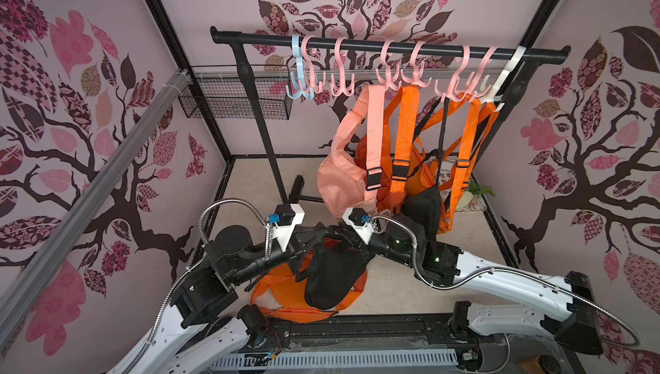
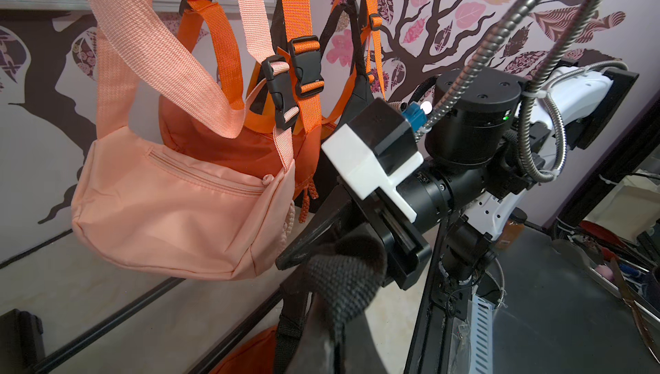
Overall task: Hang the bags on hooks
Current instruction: Pick up the bag from the bag.
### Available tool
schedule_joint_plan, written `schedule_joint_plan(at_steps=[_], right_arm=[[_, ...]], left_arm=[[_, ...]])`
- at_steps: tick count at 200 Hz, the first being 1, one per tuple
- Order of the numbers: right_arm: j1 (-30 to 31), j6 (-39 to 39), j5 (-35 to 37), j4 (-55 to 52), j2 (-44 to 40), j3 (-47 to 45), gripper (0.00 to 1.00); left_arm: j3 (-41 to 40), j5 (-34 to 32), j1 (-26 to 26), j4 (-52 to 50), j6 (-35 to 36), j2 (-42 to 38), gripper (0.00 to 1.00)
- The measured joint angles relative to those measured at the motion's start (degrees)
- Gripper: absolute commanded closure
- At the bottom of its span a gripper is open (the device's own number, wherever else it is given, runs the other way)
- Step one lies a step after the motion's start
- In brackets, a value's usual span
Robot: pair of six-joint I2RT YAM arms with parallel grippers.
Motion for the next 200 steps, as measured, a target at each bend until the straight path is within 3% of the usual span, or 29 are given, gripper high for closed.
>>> schedule_joint_plan(at_steps=[8,45,61,73,119,200], right_arm=[[-0.3,-0.7,-0.3,0.5,-0.1,0.0,1.0],[-0.9,-1.8,0.3,-1.2,-0.9,0.2,1.0],[-0.9,-2.4,1.4,-4.2,-2.3,1.4,1.0],[-0.9,-2.7,2.1,-6.8,-3.4,3.6,1.0],[-0.9,-2.6,1.6,-15.0,-4.9,17.9,1.0],[0.5,-2.6,1.0,-25.7,-1.0,29.0,1.0]], left_arm=[[0.2,-0.3,0.0,-0.5,0.1,-0.3,1.0],[1.5,-4.9,0.0,-3.6,2.0,-1.4,1.0],[1.8,-7.9,0.0,-5.2,3.7,-2.2,0.49],[2.4,-9.2,0.0,-7.0,5.0,-2.6,0.38],[7.7,-9.0,0.0,-11.4,9.4,-2.8,0.26],[12.2,0.3,0.0,-7.1,8.8,6.4,0.27]])
